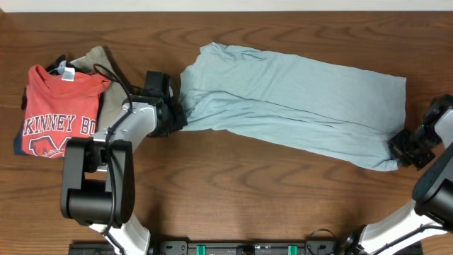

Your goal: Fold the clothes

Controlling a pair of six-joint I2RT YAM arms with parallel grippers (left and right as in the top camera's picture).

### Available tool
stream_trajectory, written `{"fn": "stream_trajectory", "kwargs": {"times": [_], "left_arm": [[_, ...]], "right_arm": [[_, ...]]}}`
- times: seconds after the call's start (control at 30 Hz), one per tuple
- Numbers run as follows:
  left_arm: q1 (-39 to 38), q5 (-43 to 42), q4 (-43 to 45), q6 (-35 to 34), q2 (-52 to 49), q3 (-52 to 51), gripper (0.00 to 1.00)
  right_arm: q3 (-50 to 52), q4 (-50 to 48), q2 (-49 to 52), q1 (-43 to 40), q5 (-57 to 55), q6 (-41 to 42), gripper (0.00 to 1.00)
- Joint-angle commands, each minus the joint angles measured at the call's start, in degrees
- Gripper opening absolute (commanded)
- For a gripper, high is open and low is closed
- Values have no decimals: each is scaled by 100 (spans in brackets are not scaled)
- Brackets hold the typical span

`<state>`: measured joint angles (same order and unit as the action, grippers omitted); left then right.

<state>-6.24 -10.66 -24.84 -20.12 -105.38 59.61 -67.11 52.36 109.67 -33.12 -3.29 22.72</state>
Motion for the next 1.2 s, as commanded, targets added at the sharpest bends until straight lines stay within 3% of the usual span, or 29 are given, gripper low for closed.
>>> {"fn": "stream_trajectory", "kwargs": {"times": [0.0,0.2,0.37,0.6,0.67,0.73,0.8,1.07,1.17], "left_arm": [[39,90,-450,9,-146,-33,6],[44,85,-1919,-15,-146,-33,6],[44,83,-3034,-11,-144,-33,6],[44,-273,-3320,37,90,-31,7],[44,-393,-3320,31,293,-24,14],[44,-387,-3320,31,551,-24,32],[44,-387,-3316,28,822,-24,47],[-7,-695,-2616,223,1648,-24,52],[-190,-728,-2175,437,1650,-26,61]], "right_arm": [[44,-72,107,52,-122,-92,3],[42,-37,101,26,-682,-175,2],[33,262,44,-118,-1169,114,10],[-96,243,-439,-208,-809,208,18],[-151,188,-654,-208,-634,208,25],[-157,107,-872,-208,-442,114,39],[-157,59,-1062,-208,-210,35,42],[-155,225,-1290,-205,693,-223,43],[-155,295,-1290,-205,767,-227,43]]}}
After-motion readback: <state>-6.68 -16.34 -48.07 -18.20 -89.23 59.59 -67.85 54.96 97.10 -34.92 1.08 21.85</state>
